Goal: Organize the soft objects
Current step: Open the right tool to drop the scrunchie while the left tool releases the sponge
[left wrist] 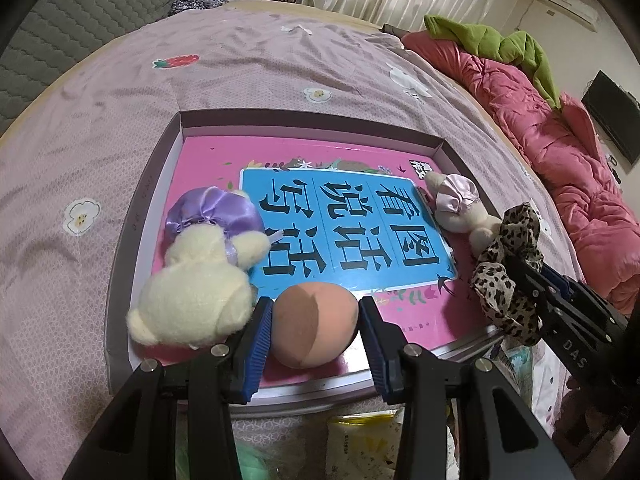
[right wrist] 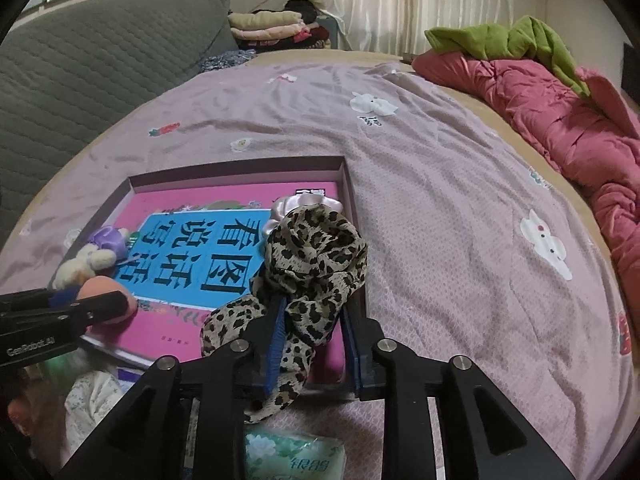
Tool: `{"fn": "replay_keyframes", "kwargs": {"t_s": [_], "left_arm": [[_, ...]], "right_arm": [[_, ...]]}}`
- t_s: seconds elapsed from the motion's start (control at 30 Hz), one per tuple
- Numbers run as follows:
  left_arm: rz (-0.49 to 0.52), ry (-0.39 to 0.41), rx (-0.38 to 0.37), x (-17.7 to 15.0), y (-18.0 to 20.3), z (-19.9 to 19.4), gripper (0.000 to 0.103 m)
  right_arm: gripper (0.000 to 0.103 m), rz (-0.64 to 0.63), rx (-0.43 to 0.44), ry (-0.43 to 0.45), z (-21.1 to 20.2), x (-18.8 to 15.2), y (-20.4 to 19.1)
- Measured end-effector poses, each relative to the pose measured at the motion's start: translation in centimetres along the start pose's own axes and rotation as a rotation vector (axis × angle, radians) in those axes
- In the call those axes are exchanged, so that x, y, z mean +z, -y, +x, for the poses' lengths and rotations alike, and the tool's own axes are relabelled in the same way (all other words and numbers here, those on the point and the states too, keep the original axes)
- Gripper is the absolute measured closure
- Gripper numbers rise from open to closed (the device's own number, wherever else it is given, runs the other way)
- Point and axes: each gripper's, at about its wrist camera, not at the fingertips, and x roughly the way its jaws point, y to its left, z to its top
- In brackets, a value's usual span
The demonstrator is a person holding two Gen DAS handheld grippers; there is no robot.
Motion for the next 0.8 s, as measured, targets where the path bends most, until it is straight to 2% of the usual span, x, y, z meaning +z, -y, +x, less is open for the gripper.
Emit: {"fn": "replay_keyframes", "kwargs": {"t_s": [0.13,0.2,0.8], "left_arm": [[-0.003,-0.001,0.0,0.0,-0.2,0.0,0.06],[-0.001,0.0,0.001,0.0,-0.2,0.0,0.06],[-0.022,-0.003,0.015,0.1,-0.4,0.0,0.058]], "right_arm": [[0.068,-0.009,-0.046,0.012,0.3,0.3,-0.1],[0.063,0.003,-0.042,-0.004,0.5,0.3,0.1],[0.051,0.029,0.005,0.015,-2.3,-0.6,1.1]]}}
